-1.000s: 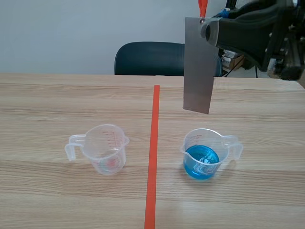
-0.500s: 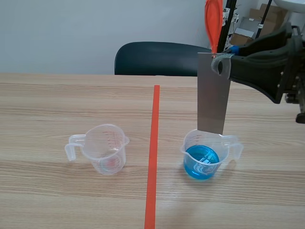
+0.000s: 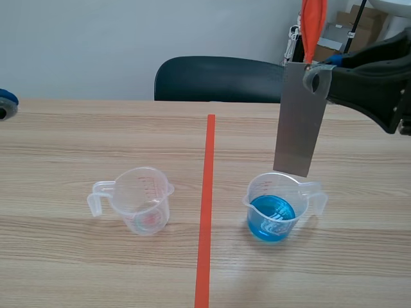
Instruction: Do the redox reaction experiment. move the plate over the blue solution
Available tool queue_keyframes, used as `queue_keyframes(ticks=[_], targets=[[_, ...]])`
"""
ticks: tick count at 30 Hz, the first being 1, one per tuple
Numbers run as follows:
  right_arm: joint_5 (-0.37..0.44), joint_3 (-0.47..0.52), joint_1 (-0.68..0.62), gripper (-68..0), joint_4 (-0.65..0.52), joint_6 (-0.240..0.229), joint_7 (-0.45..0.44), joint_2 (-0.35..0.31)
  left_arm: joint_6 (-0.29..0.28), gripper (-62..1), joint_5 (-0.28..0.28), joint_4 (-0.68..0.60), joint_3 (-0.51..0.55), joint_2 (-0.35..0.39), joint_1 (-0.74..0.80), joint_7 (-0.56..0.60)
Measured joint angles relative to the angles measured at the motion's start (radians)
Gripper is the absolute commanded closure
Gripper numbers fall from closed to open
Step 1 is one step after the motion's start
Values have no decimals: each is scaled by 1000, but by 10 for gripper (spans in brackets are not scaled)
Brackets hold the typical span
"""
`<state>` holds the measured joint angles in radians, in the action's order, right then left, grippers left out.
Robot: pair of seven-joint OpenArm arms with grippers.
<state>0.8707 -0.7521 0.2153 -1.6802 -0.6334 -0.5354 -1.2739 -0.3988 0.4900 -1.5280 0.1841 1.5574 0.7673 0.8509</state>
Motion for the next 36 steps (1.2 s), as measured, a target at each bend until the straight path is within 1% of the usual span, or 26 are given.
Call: queue_keyframes(ticks=[3,7,9,11,14,16,19,20,23,25,28,29,31,33,36], targets=[[5,0,1,-6,0,2,-45,-27,13,-36,24,2,0,14,0,-2],[4,9,2,-6,0,5,-47,-34,29,-36,24,11,0,13,0,-12],[4,20,2,-6,0,6,-53,-34,31,-36,23,14,0,-1,0,-26],[5,23,2,-6,0,19,-62,-34,32,-36,16,21,0,-35,0,-26],[-2,23,2,-6,0,43,-63,-26,31,-36,-39,30,0,-97,0,-25],[-27,23,3,-6,0,42,-63,-12,26,-36,-69,31,0,-132,-16,-25],[-46,23,2,-6,0,42,-62,13,-23,-36,-91,31,0,-191,-78,-24],[-49,23,2,-6,0,42,-62,17,-29,-36,-109,31,0,-211,-101,-24],[-49,23,0,-6,0,42,-64,19,-79,-36,-180,31,-13,-277,-182,-24],[-49,23,0,-6,0,42,-67,19,-101,-36,-226,31,-58,-314,-250,-37],[-49,23,0,-6,0,42,-70,19,-101,-36,-283,34,-177,-349,-357,-72],[-48,23,0,-6,0,40,-73,19,-103,-36,-285,35,-222,-359,-396,-80],[-43,23,0,-6,0,8,-78,19,-102,-36,-288,43,-304,-377,-477,-107],[-44,23,0,-6,0,-13,-77,19,-101,-36,-288,49,-371,-385,-557,-140],[-34,23,0,-6,0,-18,-77,19,-101,-36,-288,51,-447,-391,-652,-148]])
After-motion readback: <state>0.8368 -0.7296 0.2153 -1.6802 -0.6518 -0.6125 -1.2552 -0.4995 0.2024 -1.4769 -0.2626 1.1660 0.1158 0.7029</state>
